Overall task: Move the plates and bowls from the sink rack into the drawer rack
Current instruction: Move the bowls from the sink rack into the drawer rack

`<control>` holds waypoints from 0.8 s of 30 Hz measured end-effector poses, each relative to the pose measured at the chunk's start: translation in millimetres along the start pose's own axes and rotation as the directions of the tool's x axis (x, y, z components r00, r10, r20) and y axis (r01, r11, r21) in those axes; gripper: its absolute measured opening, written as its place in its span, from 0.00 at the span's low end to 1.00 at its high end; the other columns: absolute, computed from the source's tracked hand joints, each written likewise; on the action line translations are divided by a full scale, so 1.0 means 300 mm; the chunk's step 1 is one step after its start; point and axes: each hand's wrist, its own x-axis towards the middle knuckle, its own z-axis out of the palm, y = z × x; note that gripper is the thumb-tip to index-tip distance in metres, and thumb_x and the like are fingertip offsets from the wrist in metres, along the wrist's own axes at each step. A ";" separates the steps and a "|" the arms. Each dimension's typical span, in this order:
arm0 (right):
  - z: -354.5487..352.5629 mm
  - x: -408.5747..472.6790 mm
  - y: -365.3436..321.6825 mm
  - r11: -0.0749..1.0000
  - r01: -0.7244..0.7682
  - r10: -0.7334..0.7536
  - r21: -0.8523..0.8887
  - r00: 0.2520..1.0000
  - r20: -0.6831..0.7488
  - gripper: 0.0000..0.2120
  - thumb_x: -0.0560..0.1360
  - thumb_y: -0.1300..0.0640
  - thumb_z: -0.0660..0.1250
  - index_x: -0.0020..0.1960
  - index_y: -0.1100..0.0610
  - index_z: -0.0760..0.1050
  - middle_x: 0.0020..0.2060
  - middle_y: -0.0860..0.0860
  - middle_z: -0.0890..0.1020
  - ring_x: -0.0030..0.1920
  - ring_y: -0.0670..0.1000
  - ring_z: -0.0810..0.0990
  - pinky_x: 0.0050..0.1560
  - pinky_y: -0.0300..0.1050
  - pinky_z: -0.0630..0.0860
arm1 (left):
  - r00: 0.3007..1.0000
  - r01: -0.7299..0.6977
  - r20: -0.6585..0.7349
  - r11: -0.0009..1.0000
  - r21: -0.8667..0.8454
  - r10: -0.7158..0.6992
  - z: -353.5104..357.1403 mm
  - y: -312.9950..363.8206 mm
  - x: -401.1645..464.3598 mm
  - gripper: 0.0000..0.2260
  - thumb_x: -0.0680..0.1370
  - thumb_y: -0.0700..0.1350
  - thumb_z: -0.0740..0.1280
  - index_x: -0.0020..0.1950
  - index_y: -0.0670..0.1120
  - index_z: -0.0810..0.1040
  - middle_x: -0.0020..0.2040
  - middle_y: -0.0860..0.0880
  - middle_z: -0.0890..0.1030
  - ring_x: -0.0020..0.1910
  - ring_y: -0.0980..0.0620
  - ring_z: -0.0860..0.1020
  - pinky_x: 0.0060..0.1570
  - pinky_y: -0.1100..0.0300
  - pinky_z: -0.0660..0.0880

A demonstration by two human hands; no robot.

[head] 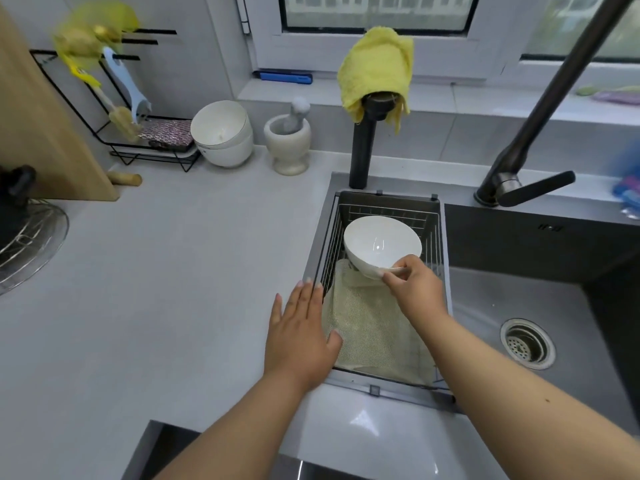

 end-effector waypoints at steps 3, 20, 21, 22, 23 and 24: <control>-0.049 -0.089 -0.020 0.999 0.035 -0.035 0.033 0.999 -0.003 0.11 0.71 0.49 0.72 0.42 0.53 0.73 0.36 0.47 0.80 0.39 0.48 0.78 0.32 0.40 0.70 | 1.000 0.008 -0.006 0.999 -0.051 -0.009 -0.007 0.004 -0.007 0.33 0.78 0.58 0.53 0.79 0.50 0.43 0.79 0.53 0.44 0.76 0.58 0.40 0.75 0.52 0.36; -0.251 -0.557 -0.028 0.919 0.391 -0.393 0.039 0.916 0.080 0.17 0.60 0.43 0.78 0.38 0.47 0.72 0.36 0.48 0.78 0.38 0.49 0.77 0.38 0.42 0.76 | 0.907 0.332 0.373 -0.214 -0.919 -0.196 -0.251 0.184 -0.308 0.20 0.79 0.59 0.60 0.65 0.49 0.73 0.57 0.41 0.80 0.55 0.40 0.80 0.52 0.41 0.79; -0.260 -0.584 -0.027 0.911 0.410 -0.413 0.047 0.906 0.089 0.16 0.61 0.43 0.78 0.39 0.47 0.73 0.36 0.47 0.78 0.38 0.48 0.76 0.37 0.41 0.75 | 0.905 0.337 0.379 -0.218 -0.916 -0.194 -0.254 0.197 -0.341 0.19 0.78 0.57 0.61 0.65 0.48 0.72 0.58 0.40 0.79 0.54 0.39 0.80 0.49 0.43 0.80; -0.268 -0.610 -0.021 0.904 0.422 -0.428 0.071 0.898 0.100 0.15 0.62 0.44 0.77 0.39 0.48 0.73 0.36 0.47 0.78 0.38 0.48 0.76 0.37 0.40 0.74 | 0.903 0.331 0.373 -0.211 -0.920 -0.213 -0.255 0.207 -0.375 0.19 0.78 0.56 0.62 0.65 0.48 0.72 0.58 0.41 0.79 0.53 0.40 0.81 0.46 0.46 0.81; -0.278 -0.636 -0.016 0.897 0.427 -0.439 0.111 0.890 0.121 0.13 0.64 0.44 0.76 0.38 0.47 0.74 0.35 0.46 0.78 0.38 0.49 0.76 0.37 0.41 0.75 | 0.902 0.315 0.359 -0.202 -0.927 -0.240 -0.256 0.216 -0.410 0.18 0.78 0.55 0.62 0.65 0.47 0.72 0.58 0.41 0.79 0.53 0.41 0.81 0.43 0.49 0.81; -0.288 -0.662 -0.010 0.890 0.425 -0.449 0.167 0.882 0.147 0.10 0.68 0.44 0.73 0.38 0.47 0.74 0.35 0.46 0.78 0.38 0.49 0.77 0.38 0.43 0.76 | 0.901 0.296 0.343 -0.202 -0.934 -0.265 -0.255 0.224 -0.445 0.18 0.78 0.54 0.62 0.64 0.47 0.72 0.57 0.41 0.79 0.52 0.41 0.81 0.41 0.51 0.80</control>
